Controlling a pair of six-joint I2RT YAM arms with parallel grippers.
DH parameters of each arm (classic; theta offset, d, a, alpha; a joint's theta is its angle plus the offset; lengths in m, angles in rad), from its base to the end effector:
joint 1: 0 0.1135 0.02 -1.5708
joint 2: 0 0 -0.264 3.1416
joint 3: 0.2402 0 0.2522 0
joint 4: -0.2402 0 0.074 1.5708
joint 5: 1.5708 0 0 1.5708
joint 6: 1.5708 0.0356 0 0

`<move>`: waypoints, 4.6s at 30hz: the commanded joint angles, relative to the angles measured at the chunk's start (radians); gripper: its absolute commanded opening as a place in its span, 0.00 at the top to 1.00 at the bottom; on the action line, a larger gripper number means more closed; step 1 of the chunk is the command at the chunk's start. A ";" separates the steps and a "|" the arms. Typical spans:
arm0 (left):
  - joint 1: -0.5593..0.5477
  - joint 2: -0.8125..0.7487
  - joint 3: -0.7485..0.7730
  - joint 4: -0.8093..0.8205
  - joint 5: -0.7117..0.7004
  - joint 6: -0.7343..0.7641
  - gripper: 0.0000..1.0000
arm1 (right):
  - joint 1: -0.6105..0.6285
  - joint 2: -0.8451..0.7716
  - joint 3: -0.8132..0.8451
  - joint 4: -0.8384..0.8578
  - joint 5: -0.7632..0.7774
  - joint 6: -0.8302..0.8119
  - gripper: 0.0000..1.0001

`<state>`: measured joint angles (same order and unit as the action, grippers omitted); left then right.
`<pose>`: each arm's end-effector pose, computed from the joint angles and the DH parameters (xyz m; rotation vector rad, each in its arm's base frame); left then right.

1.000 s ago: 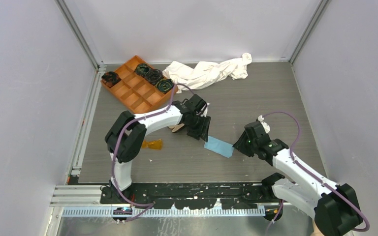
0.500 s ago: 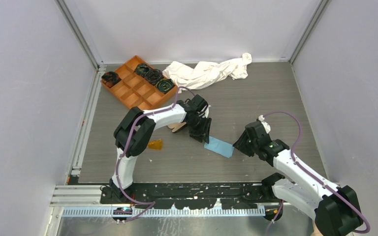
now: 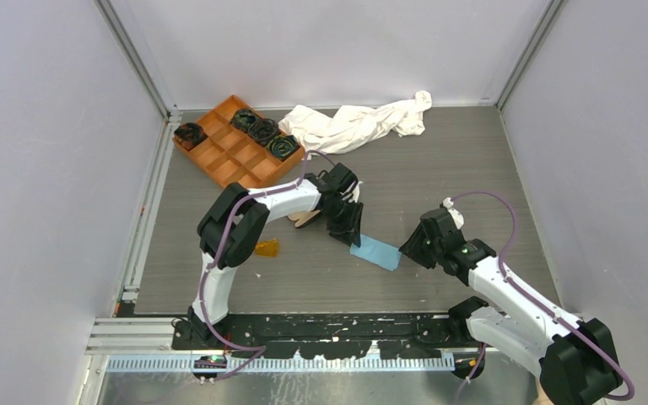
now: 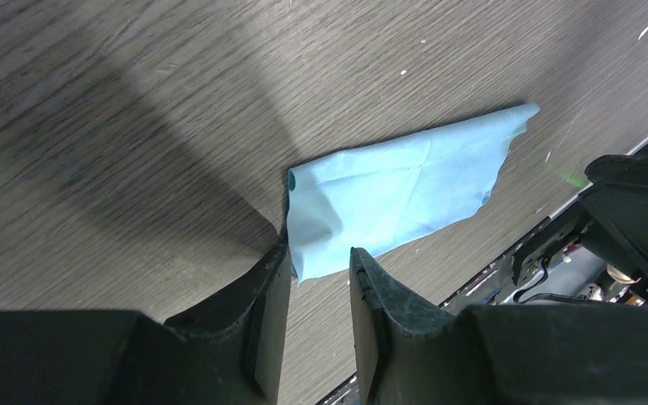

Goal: Organize the sunglasses
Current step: Pick up the glasses cleaning cloth from the center of the board, then place the glasses cleaning cloth in the sunglasses case.

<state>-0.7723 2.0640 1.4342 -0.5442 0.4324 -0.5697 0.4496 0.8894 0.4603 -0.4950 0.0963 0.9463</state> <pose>0.2900 -0.3033 0.1522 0.4309 2.9420 -0.8823 0.1522 0.0697 0.1839 0.6665 2.4607 0.4548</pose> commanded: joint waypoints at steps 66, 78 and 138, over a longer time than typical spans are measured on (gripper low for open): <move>-0.007 0.026 0.017 0.070 0.064 -0.044 1.00 | 0.002 0.120 -0.066 0.110 -0.042 -0.038 0.67; -0.007 0.029 0.022 0.063 0.063 -0.044 1.00 | 0.017 0.199 -0.065 0.191 -0.123 -0.053 0.69; 0.313 -0.442 -0.080 -0.119 -0.204 -0.039 1.00 | 0.115 0.945 1.009 0.079 -0.266 -0.333 1.00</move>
<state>-0.4774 1.6211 1.3674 -0.6685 0.2440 -0.6174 0.5606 1.7794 1.3640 -0.4133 -0.1368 0.6487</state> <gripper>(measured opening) 0.010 0.036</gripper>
